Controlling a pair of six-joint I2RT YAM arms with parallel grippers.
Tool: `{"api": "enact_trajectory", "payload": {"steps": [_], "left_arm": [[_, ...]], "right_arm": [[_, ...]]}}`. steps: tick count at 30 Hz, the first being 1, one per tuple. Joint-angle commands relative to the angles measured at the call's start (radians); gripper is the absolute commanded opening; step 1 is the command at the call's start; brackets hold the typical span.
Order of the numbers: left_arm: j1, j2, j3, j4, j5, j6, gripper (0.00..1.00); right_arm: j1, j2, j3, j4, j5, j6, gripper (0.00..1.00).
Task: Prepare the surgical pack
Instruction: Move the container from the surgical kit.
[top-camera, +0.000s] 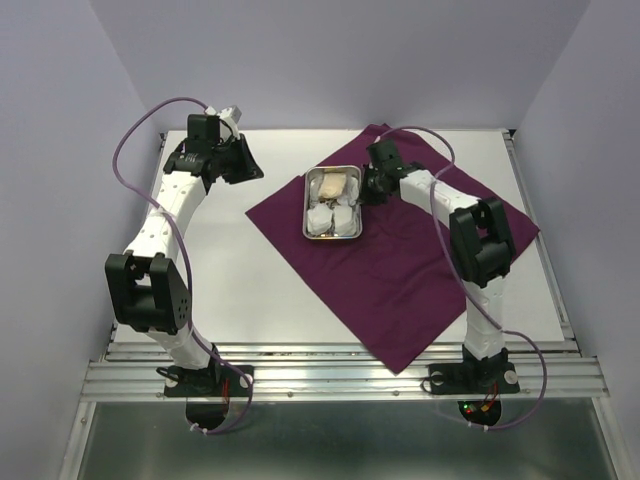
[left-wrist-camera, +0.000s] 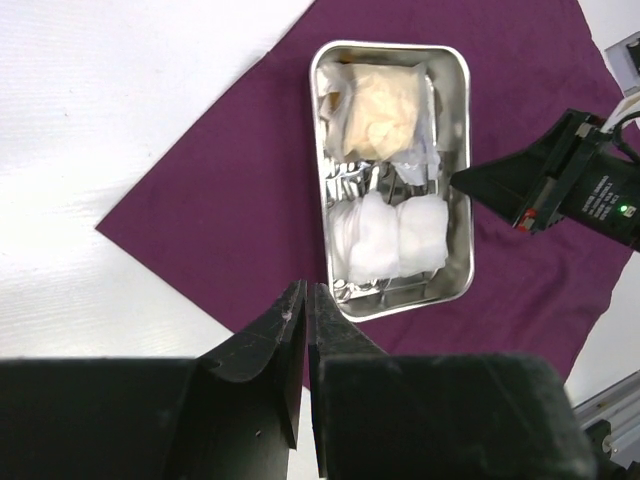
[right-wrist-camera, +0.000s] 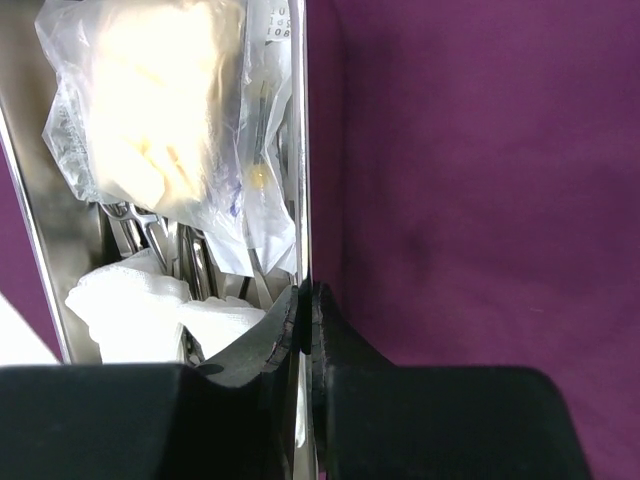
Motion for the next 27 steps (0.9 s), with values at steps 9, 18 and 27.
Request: {"api": "enact_trajectory", "payload": {"steps": [9, 18, 27], "left_arm": [[0.000, 0.019, -0.036, 0.017, 0.040, 0.022, 0.18], [-0.035, 0.092, -0.120, 0.081, 0.095, 0.000, 0.18], [-0.046, 0.166, -0.165, 0.086, -0.081, -0.012, 0.22]], "right_arm": [[-0.157, -0.206, -0.199, 0.116, -0.078, -0.107, 0.01], [-0.237, -0.276, -0.293, 0.110, -0.186, -0.238, 0.01], [-0.261, -0.310, -0.348, 0.107, -0.239, -0.263, 0.01]]}}
